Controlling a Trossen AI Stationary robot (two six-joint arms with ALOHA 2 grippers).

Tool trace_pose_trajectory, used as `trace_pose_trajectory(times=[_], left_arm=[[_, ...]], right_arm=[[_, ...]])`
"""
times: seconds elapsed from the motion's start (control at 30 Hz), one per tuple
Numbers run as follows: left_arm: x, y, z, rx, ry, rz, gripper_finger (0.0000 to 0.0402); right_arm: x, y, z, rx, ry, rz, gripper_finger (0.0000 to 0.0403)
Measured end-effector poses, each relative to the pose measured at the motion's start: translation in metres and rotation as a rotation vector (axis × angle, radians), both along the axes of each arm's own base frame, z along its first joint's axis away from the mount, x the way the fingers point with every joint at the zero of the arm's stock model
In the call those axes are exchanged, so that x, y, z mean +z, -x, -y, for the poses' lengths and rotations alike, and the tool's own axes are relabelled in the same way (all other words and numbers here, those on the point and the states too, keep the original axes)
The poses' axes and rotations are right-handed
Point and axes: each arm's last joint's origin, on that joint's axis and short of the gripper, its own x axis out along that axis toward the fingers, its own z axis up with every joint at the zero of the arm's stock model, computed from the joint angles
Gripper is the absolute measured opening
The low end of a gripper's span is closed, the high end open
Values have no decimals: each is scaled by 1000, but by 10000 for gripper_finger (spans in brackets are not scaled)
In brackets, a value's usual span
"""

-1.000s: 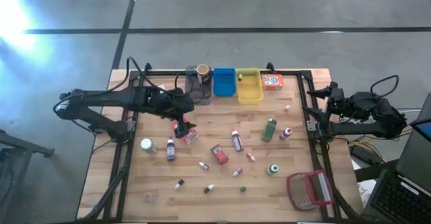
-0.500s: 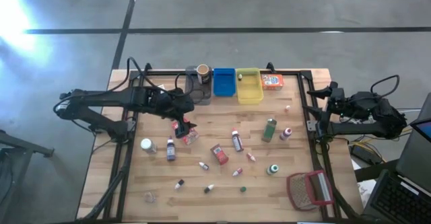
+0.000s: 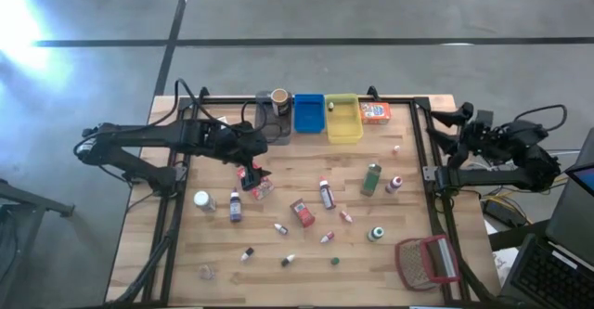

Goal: Pick & Place Kitchen Items
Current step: Put the orange cereal box into the blue bin

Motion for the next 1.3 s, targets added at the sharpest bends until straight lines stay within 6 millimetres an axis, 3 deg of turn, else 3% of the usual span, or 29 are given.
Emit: trace_pose_trajectory(times=[0.27,0.43,0.67,0.9,1.07,1.3], left_arm=[[0,0,0,0,0,0,355],[0,0,0,0,0,0,355],[0,0,0,0,0,0,355],[0,0,0,0,0,0,355],[0,0,0,0,0,0,355],[0,0,0,-1,0,0,355]], right_arm=[[1,-9,1,-29,69,-47,269],[-7,-31,4,-159,99,-303,261],[-5,-60,5,-198,142,-686,265],[6,-86,10,-226,107,-896,262],[11,-115,23,-223,87,-1001,249],[20,-149,58,-206,55,-1137,246]])
